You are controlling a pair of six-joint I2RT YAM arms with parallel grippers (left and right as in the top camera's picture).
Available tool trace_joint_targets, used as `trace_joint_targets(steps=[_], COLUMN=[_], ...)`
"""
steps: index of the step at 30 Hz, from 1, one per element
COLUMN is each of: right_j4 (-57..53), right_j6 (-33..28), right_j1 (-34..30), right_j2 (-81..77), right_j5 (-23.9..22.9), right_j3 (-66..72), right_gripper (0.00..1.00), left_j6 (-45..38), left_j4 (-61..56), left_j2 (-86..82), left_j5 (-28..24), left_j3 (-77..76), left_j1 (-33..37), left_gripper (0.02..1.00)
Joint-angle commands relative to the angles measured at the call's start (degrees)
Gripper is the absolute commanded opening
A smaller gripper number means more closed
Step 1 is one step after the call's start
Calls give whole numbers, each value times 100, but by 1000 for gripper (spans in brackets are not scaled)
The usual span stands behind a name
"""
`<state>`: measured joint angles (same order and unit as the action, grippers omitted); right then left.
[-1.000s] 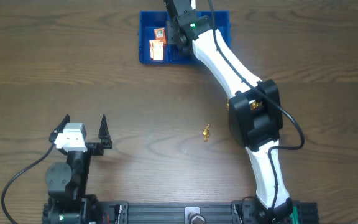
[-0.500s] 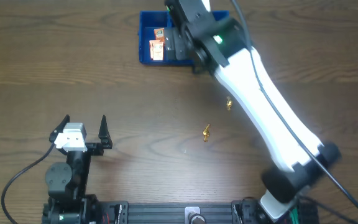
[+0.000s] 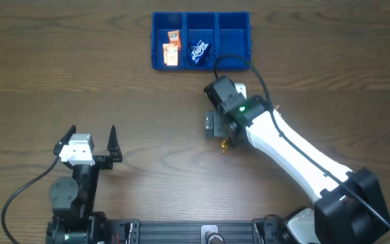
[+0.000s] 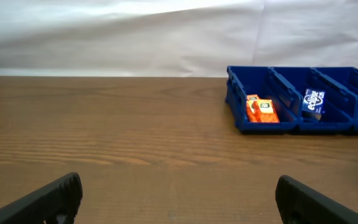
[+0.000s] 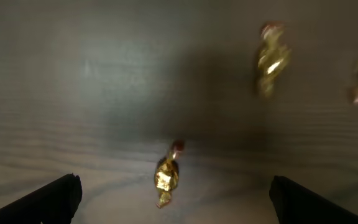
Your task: Sort Candies Into Trays
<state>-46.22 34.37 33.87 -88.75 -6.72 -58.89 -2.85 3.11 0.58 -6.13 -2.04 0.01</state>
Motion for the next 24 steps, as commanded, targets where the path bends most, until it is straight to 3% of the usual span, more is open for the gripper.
trace_joint_targets(steps=[1, 15, 18, 24], right_j4=[352, 931, 1040, 1060], right_j6=[190, 339, 385, 446], right_j1=[-4, 107, 177, 203], right_j2=[-15, -586, -656, -658], right_j5=[463, 645, 643, 643], right_j3=[511, 1047, 1049, 1056], right_gripper=[991, 910, 836, 522], left_j6=[-17, -17, -17, -17], left_j4=[87, 87, 87, 87], left_j2=[-37, -37, -37, -37], left_j5=[-116, -118, -116, -116], left_j3=[168, 168, 168, 168], left_j1=[22, 22, 22, 22], left_gripper=[998, 998, 998, 998])
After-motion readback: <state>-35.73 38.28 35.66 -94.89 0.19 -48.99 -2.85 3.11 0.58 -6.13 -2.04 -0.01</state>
